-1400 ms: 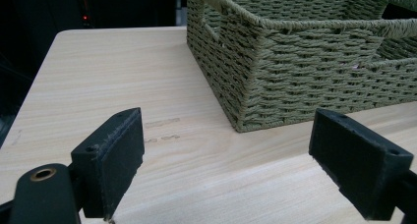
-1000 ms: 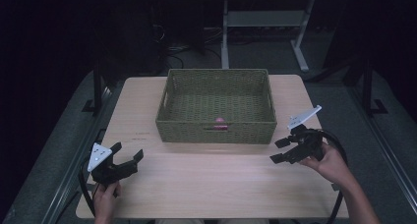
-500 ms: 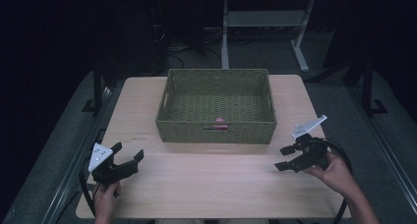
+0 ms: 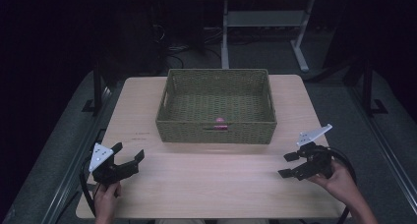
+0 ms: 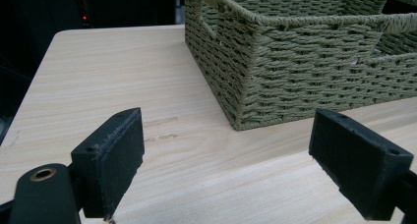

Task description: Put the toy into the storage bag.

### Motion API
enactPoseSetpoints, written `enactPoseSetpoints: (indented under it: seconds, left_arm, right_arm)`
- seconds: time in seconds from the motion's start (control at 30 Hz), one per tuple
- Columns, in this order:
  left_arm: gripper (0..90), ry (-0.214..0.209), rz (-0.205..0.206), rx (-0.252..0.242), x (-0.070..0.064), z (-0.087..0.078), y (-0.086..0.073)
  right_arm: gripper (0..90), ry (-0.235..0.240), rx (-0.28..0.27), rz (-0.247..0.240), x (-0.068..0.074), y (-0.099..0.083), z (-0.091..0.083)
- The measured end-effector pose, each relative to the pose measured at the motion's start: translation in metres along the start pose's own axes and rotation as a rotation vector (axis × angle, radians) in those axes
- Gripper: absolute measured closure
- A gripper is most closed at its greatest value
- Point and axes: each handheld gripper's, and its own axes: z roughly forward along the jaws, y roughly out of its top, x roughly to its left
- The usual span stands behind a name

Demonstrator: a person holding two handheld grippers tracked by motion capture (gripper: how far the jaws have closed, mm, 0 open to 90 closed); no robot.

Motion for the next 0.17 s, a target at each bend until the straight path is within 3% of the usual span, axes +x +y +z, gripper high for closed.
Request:
enactPoseSetpoints:
  seconds: [0.17]
  left_arm:
    - [13.0,-0.001,0.000,-0.001,-0.0004,0.0001,0.0002]
  right_arm:
    - [25.7,-0.018,-0.002,0.004,0.0059,-0.0046,0.0004]
